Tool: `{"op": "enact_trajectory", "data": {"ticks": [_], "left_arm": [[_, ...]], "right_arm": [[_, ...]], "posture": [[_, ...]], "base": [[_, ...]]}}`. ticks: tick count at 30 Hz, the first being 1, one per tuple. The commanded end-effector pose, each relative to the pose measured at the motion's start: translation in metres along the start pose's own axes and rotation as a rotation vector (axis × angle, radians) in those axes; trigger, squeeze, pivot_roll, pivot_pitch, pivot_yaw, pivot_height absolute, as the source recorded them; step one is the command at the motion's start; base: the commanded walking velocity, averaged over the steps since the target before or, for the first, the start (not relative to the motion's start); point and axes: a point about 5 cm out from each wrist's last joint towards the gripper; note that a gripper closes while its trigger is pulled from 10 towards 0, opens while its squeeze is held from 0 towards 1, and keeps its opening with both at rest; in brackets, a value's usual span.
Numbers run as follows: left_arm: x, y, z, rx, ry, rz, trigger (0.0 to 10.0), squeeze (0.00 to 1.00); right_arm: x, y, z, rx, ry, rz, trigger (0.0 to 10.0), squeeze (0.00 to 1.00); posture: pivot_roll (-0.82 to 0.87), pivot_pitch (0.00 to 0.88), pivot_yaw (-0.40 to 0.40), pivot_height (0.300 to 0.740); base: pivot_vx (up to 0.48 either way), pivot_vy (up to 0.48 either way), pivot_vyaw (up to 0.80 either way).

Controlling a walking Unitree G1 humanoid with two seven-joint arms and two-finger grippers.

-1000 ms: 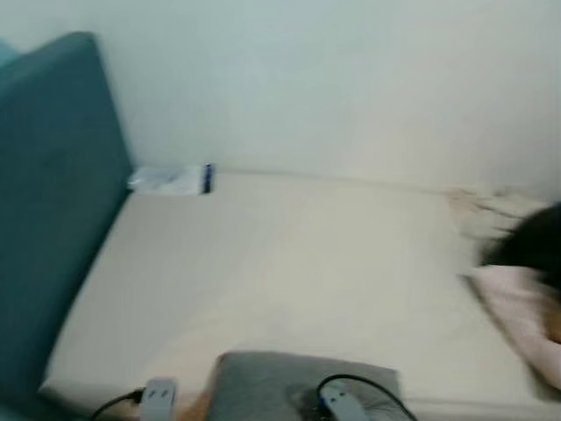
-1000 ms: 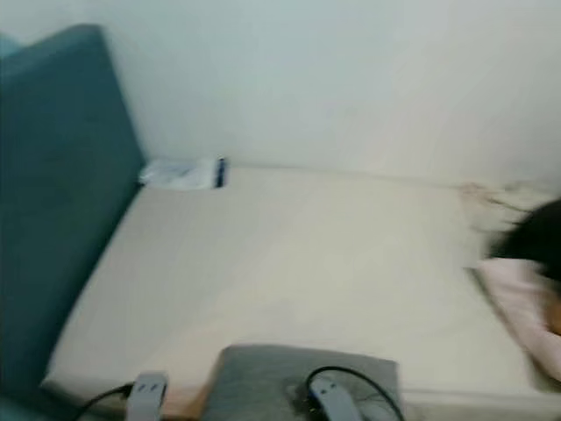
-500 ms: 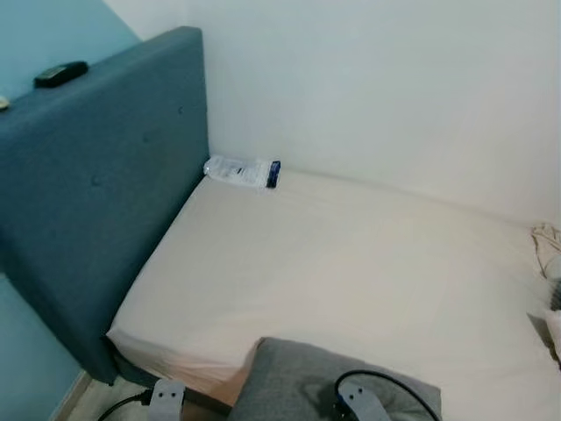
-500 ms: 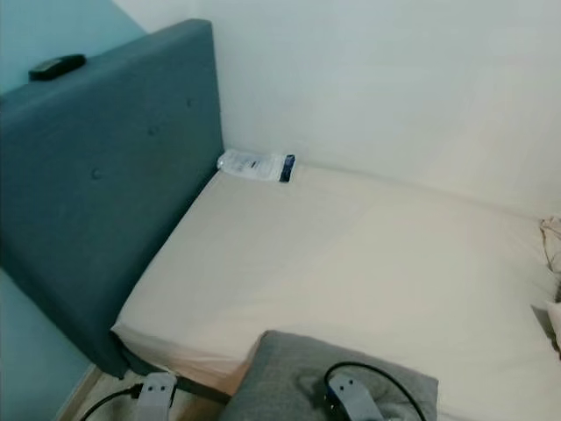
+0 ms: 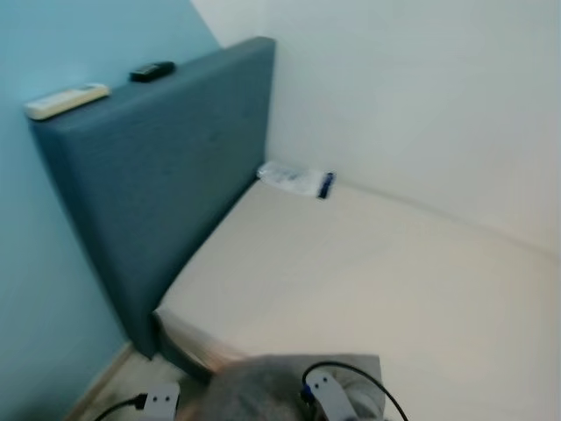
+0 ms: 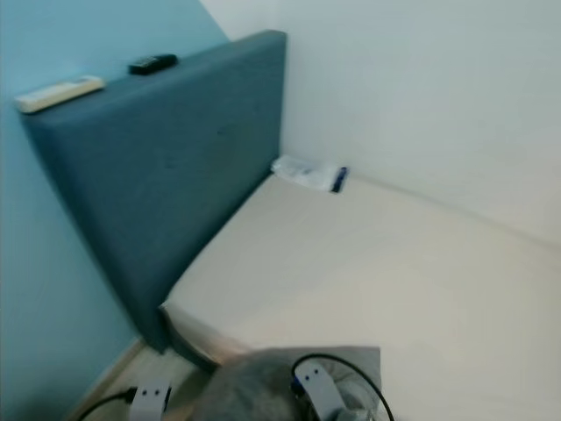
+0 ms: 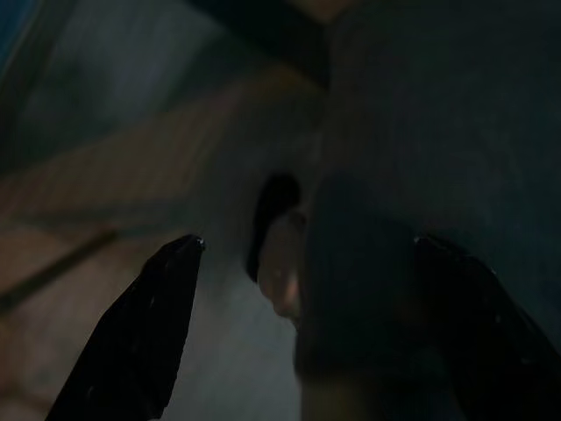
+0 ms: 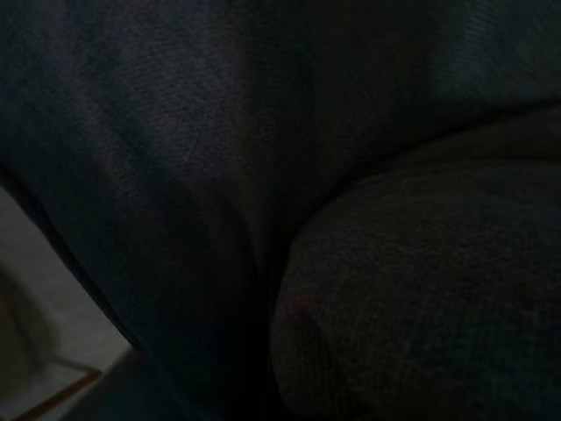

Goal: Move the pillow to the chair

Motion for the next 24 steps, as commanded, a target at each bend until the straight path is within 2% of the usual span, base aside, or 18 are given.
{"op": "enact_trajectory", "data": {"ticks": [1,24], "left_arm": [[-0.0061,0.0006,0.0039,-0.013,-0.004,-0.028,10.0,0.0],[-0.0091,0.0017,0.0042,-0.007,0.013,-0.022,10.0,0.0]], "right_arm": [[-0.0017,-0.0027,-0.0099,0.063,0.018,-0.007,10.0,0.0],[-0.006,-0.0024,-0.0101,0.065,0.005,-0.009,10.0,0.0]], "posture": [[0.08,0.039,-0.122,0.74],[0.07,0.055,-0.123,0.74]], "base": [[0.0,0.0,0.77],[0.0,0.0,0.77]]}}
Point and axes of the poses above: a point about 5 cm out from each wrist's last joint towards the gripper, its own y axis pointing back from the gripper into the wrist, its own x axis along the axis of the wrist's last joint, z = x × y, and after that the axes turned 8 degrees about y, right-handed
